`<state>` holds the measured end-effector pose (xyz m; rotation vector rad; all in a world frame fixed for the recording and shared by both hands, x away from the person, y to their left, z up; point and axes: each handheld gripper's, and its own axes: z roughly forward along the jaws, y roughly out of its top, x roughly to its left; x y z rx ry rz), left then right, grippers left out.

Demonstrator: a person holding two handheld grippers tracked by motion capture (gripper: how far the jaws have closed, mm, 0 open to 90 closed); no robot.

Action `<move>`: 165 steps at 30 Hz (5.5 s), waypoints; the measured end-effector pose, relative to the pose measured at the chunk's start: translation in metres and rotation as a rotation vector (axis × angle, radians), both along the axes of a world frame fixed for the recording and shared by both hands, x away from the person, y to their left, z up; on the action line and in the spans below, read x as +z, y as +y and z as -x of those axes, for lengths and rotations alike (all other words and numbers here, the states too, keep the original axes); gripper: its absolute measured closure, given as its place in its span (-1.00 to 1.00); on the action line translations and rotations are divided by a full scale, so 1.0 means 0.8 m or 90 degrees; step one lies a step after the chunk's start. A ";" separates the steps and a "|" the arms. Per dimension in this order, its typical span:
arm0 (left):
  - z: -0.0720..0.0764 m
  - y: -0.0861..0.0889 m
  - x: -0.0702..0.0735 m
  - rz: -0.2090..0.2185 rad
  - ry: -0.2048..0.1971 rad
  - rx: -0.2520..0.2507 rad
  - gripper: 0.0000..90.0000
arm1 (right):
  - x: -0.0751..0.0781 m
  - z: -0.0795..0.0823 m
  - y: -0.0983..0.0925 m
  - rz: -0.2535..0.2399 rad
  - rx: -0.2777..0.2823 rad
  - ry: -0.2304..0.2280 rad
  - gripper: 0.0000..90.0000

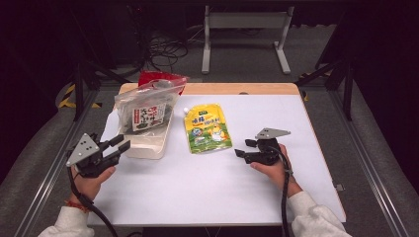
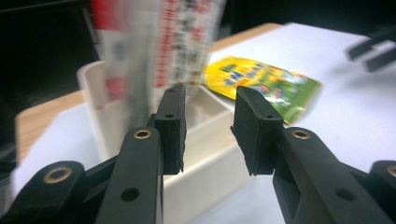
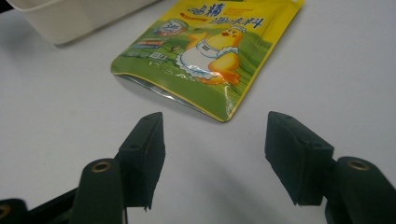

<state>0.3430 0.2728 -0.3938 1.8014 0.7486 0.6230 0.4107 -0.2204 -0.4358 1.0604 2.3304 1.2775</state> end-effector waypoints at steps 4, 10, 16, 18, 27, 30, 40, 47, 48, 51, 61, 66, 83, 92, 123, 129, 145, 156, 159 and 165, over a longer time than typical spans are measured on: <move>0.012 -0.032 -0.014 -0.016 0.039 -0.058 0.45 | -0.009 -0.011 0.020 0.021 0.015 0.003 -0.19; 0.017 -0.071 -0.039 -0.052 0.094 -0.119 0.34 | -0.017 -0.021 0.052 0.093 0.025 -0.020 -0.27; 0.015 -0.103 -0.058 -0.074 0.139 -0.161 0.23 | -0.026 -0.033 0.080 0.169 0.015 -0.046 -0.44; 0.013 -0.107 -0.061 -0.073 0.149 -0.171 0.22 | -0.027 -0.037 0.088 0.178 0.012 -0.055 -0.45; 0.008 -0.119 -0.071 -0.081 0.174 -0.198 0.15 | -0.025 -0.041 0.109 0.209 0.028 -0.086 -0.25; 0.007 -0.123 -0.073 -0.085 0.181 -0.205 0.15 | -0.024 -0.039 0.112 0.221 0.041 -0.101 -0.06; 0.005 -0.131 -0.078 -0.082 0.206 -0.225 0.10 | -0.024 -0.024 0.133 0.335 0.094 -0.202 0.93; -0.004 -0.138 -0.080 -0.056 0.215 -0.205 -0.03 | -0.019 -0.013 0.130 0.347 0.105 -0.229 1.00; -0.004 -0.138 -0.080 -0.056 0.215 -0.205 -0.09 | -0.019 -0.013 0.130 0.347 0.105 -0.229 1.00; -0.010 -0.144 -0.081 -0.037 0.235 -0.199 -0.14 | -0.020 0.003 0.126 0.348 0.120 -0.234 1.00; -0.026 -0.170 -0.084 0.022 0.290 -0.180 -0.64 | -0.019 0.092 0.095 0.318 0.197 -0.238 0.99; -0.037 -0.181 -0.084 0.039 0.307 -0.172 -0.68 | -0.023 0.123 0.088 0.318 0.226 -0.243 0.98; -0.062 -0.193 -0.095 0.059 0.383 -0.145 -0.80 | -0.035 0.150 0.074 0.281 0.260 -0.219 1.00; -0.071 -0.190 -0.094 0.075 0.391 -0.126 -0.71 | -0.005 0.136 0.049 0.154 0.197 -0.190 0.97; -0.074 -0.198 -0.096 0.089 0.404 -0.158 -0.80 | -0.024 0.096 0.051 0.118 0.127 -0.056 1.00; -0.081 -0.210 -0.095 0.084 0.421 -0.189 -0.70 | -0.025 0.095 0.051 0.122 0.135 -0.058 1.00; -0.066 -0.213 -0.074 0.024 0.295 -0.161 0.83 | -0.019 0.100 0.046 0.106 0.151 -0.084 0.84; -0.024 -0.210 -0.030 0.055 0.148 -0.212 0.91 | 0.011 0.114 0.006 0.035 0.127 -0.092 0.11; -0.017 -0.210 -0.024 0.056 0.131 -0.220 0.92 | 0.011 0.117 -0.003 0.033 0.122 -0.086 0.07; -0.011 -0.210 -0.015 0.053 0.112 -0.241 0.93 | 0.010 0.121 -0.015 0.039 0.110 -0.081 -0.01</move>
